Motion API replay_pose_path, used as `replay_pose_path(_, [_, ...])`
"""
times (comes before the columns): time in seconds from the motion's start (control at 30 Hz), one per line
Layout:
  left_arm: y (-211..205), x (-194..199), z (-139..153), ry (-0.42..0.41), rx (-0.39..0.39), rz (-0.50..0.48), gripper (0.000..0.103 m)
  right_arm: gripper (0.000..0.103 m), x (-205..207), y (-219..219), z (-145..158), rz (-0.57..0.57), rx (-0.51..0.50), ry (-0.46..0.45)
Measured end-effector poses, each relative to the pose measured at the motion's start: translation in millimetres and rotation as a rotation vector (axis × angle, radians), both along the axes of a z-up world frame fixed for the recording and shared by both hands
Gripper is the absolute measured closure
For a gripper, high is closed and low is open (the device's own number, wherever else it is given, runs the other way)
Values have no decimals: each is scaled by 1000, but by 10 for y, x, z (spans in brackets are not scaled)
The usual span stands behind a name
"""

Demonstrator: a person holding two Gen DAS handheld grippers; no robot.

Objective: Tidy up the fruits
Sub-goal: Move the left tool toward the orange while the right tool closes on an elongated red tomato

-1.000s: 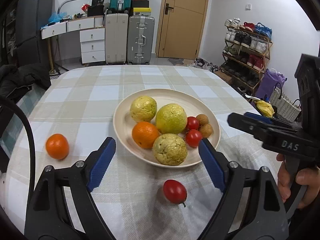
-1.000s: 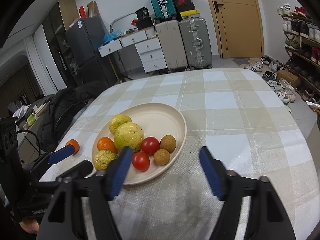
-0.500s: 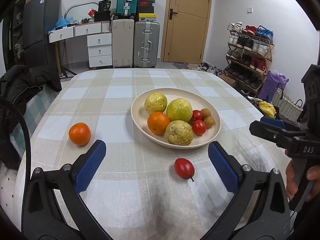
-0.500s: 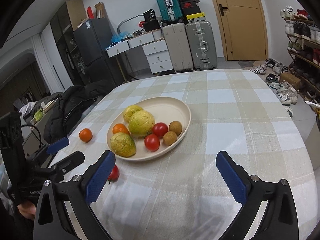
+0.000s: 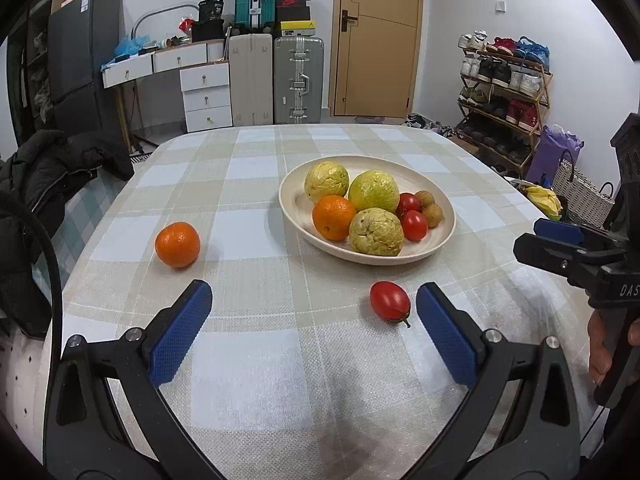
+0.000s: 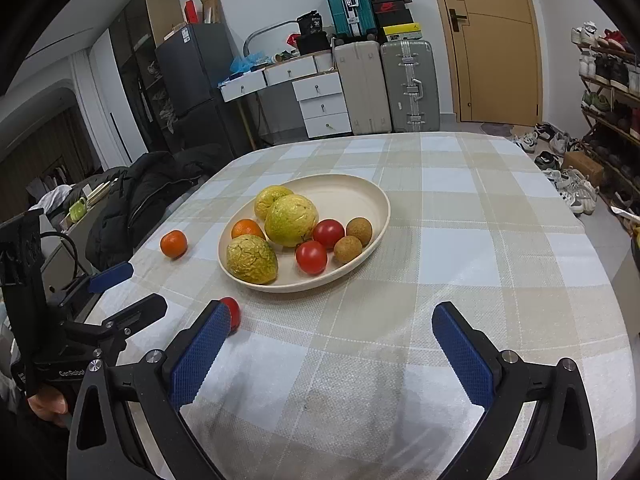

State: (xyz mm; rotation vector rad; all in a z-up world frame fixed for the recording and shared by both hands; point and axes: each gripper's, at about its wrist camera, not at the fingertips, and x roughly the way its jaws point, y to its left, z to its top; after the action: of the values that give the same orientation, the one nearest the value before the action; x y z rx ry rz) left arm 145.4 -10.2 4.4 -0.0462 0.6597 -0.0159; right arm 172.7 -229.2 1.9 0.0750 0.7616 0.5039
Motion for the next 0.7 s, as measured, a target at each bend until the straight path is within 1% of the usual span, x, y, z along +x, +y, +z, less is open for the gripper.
replay_pose_path(0.23, [10, 34, -32, 16, -1, -2, 1, 0, -20, 72, -33, 19, -23, 7])
replay_pose_path(0.37, [-2, 50, -47, 22, 16, -6, 1, 0, -25, 109, -68, 26, -28, 19])
replay_pose_path(0.7, [73, 91, -57, 34, -4, 14, 1, 0, -25, 200, -125, 39, -59, 33])
